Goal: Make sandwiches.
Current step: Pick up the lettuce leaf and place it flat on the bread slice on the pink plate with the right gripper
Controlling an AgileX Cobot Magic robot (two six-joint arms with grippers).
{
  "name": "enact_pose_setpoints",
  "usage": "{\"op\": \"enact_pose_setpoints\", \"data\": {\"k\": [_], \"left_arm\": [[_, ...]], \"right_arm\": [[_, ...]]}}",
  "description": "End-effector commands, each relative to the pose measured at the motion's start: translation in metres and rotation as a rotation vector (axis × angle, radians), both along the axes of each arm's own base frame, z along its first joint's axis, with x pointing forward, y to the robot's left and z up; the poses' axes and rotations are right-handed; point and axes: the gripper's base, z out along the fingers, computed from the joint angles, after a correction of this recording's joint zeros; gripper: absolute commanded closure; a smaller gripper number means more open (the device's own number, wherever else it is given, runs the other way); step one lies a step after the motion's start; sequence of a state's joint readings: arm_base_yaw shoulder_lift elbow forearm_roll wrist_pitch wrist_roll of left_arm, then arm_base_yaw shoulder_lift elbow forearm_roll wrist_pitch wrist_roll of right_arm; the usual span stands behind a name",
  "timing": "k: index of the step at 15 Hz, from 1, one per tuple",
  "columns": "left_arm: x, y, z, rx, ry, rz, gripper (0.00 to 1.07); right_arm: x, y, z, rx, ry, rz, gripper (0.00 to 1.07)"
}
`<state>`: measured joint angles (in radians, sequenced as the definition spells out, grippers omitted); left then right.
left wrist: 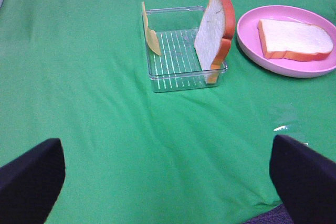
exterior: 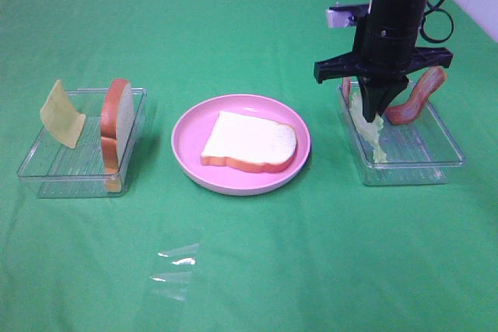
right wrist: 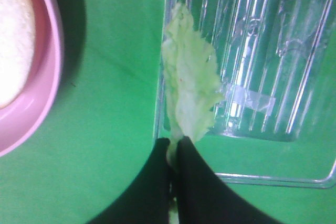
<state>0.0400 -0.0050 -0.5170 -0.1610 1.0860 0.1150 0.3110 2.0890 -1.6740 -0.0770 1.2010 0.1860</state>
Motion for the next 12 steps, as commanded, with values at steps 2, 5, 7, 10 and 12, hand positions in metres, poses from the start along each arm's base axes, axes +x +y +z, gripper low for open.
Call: {"op": "enact_pose_setpoints", "data": {"k": [2, 5, 7, 10, 12], "left_arm": [[-0.002, -0.001, 0.001, -0.006, -0.024, -0.008, 0.09], [-0.002, -0.001, 0.001, -0.006, -0.024, -0.008, 0.09], [-0.002, -0.001, 0.001, -0.006, -0.024, -0.008, 0.09], [-0.002, -0.001, 0.001, -0.006, -0.024, -0.008, 0.09], [-0.002, -0.001, 0.001, -0.006, -0.024, -0.008, 0.09]], "right_arm": [[-0.015, -0.006, 0.057, 0.012, -0.066, 0.009, 1.07], [-0.044, -0.012, 0.101, 0.064, -0.136, 0.003, 1.07], [-0.069, -0.008, 0.112, 0.220, -0.208, 0.023, 1.07], [-0.087, 0.009, 0.111, 0.470, -0.219, 0.118, 1.07], [-0.087, 0.022, 0.107, 0.621, -0.202, 0.149, 1.07]]}}
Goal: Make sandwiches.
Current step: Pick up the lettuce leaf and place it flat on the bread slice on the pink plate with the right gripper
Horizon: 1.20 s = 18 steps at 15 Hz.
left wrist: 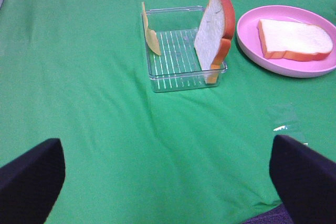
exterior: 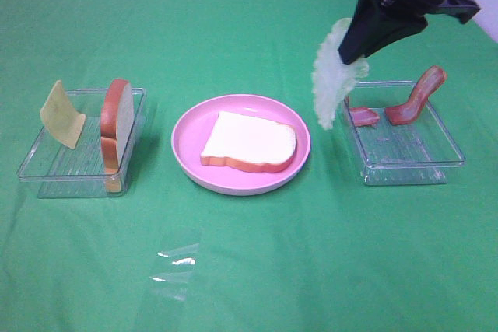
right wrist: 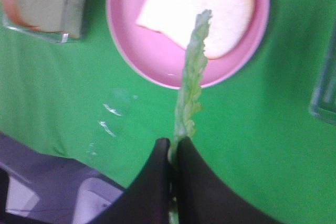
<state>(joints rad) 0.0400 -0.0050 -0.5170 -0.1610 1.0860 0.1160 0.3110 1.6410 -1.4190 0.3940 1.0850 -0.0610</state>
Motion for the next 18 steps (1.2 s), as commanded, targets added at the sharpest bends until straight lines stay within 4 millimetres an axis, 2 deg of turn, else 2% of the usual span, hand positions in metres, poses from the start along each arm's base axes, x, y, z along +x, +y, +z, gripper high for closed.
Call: {"op": "enact_pose_setpoints", "data": {"k": [1, 3, 5, 7, 9, 10, 11, 14, 18], "left_arm": [[-0.002, -0.001, 0.001, -0.007, -0.024, -0.008, 0.09], [-0.002, -0.001, 0.001, -0.007, -0.024, -0.008, 0.09], [-0.002, -0.001, 0.001, -0.007, -0.024, -0.008, 0.09], [-0.002, -0.001, 0.001, -0.007, -0.024, -0.008, 0.09], [-0.002, -0.001, 0.001, -0.007, -0.024, -0.008, 0.09], [-0.002, -0.001, 0.001, -0.007, -0.024, -0.008, 0.09], [-0.002, -0.001, 0.001, -0.007, -0.024, -0.008, 0.09], [-0.002, -0.001, 0.001, -0.007, -0.024, -0.008, 0.09], [-0.002, -0.001, 0.001, -0.007, -0.024, -0.008, 0.09]], "right_arm": [[0.004, 0.014, -0.004, 0.160, -0.006, 0.016, 1.07], [0.016, 0.023, -0.015, 0.236, 0.001, -0.013, 1.07], [0.034, 0.044, -0.047, 0.405, 0.084, 0.035, 1.07], [0.049, 0.057, -0.077, 0.524, 0.136, 0.020, 1.07], [0.061, 0.063, -0.094, 0.583, 0.149, 0.007, 1.07], [0.068, 0.066, -0.103, 0.600, 0.158, -0.002, 1.07], [0.087, 0.073, -0.114, 0.606, 0.149, -0.001, 1.07], [0.099, 0.076, -0.131, 0.603, 0.169, -0.016, 1.07], [0.103, 0.073, -0.147, 0.524, 0.150, -0.017, 1.07]]}}
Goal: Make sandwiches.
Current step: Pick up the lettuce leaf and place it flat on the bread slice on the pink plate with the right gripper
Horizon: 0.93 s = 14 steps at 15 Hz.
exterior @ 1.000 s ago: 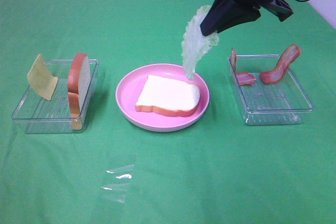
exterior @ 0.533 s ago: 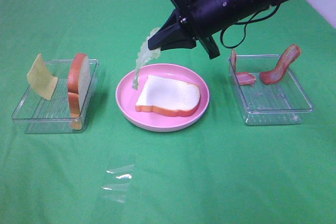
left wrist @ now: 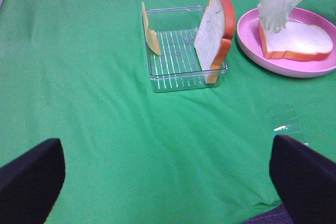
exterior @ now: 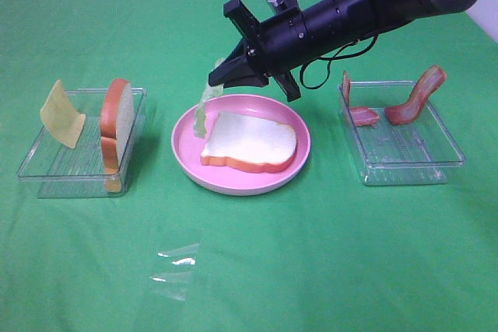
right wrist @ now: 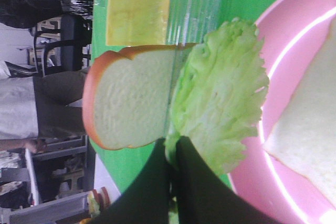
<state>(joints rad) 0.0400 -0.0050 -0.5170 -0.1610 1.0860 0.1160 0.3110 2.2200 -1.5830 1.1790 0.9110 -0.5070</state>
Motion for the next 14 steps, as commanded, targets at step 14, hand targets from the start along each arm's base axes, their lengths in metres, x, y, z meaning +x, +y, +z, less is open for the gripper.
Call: {"op": "enact_pose_setpoints", "data": {"k": [14], "left_arm": [[-0.002, -0.001, 0.001, -0.007, -0.024, -0.008, 0.09]], "right_arm": [[0.003, -0.027, -0.018, -0.423, -0.030, 0.025, 1.07]]}}
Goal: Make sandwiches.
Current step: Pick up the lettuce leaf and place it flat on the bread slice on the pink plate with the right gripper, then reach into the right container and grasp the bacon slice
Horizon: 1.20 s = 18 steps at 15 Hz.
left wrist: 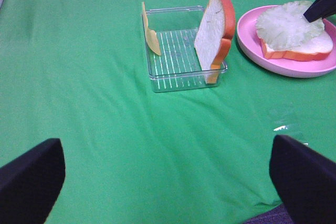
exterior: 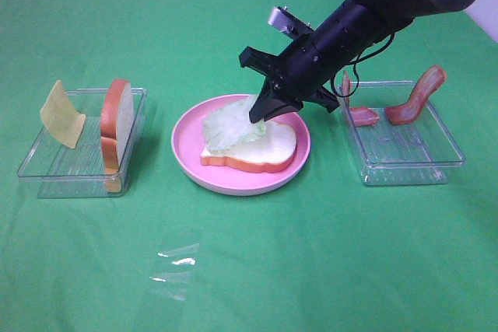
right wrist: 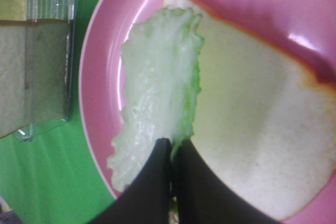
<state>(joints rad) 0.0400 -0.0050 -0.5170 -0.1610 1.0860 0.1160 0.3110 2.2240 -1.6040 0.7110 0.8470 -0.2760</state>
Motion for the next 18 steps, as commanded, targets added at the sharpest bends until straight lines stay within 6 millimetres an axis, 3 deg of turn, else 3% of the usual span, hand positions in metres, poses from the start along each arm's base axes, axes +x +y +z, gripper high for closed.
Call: {"op": "enact_pose_setpoints", "data": {"k": [1, 3, 4, 5, 7, 8, 11, 13, 14, 15, 18], "left_arm": [[-0.002, -0.001, 0.001, -0.007, -0.024, -0.008, 0.09], [-0.002, -0.001, 0.001, -0.007, -0.024, -0.008, 0.09], [-0.002, -0.001, 0.001, -0.007, -0.024, -0.008, 0.09], [-0.002, -0.001, 0.001, -0.007, -0.024, -0.008, 0.09], [-0.002, -0.001, 0.001, -0.007, -0.024, -0.008, 0.09], [-0.002, -0.001, 0.001, -0.007, -0.024, -0.008, 0.09], [-0.002, -0.001, 0.001, -0.007, -0.024, -0.008, 0.09], [-0.002, -0.001, 0.001, -0.007, -0.024, -0.008, 0.09], [-0.002, -0.001, 0.001, -0.007, -0.024, -0.008, 0.09], [-0.002, -0.001, 0.001, -0.007, -0.024, -0.008, 0.09], [-0.002, -0.001, 0.001, -0.007, -0.024, -0.008, 0.09]], "right_arm": [[0.001, -0.004, 0.004, -0.048, -0.016, -0.001, 1.07], [0.001, -0.006, 0.002, -0.077, -0.021, 0.010, 1.07], [0.001, -0.006, 0.003, -0.076, -0.023, 0.010, 0.99], [0.001, -0.006, 0.005, -0.076, -0.028, 0.010, 0.83], [0.000, -0.007, 0.016, -0.079, -0.054, 0.015, 0.36], [-0.001, -0.009, 0.026, -0.093, -0.083, 0.029, 0.22], [-0.004, -0.015, 0.052, -0.139, -0.156, 0.033, 0.19], [-0.012, -0.020, 0.081, -0.152, -0.194, 0.026, 0.19], [-0.021, -0.027, 0.111, -0.185, -0.274, 0.056, 0.19], [-0.023, -0.029, 0.120, -0.192, -0.300, 0.056, 0.19], [-0.030, -0.060, 0.154, -0.229, -0.358, 0.004, 0.20]]}}
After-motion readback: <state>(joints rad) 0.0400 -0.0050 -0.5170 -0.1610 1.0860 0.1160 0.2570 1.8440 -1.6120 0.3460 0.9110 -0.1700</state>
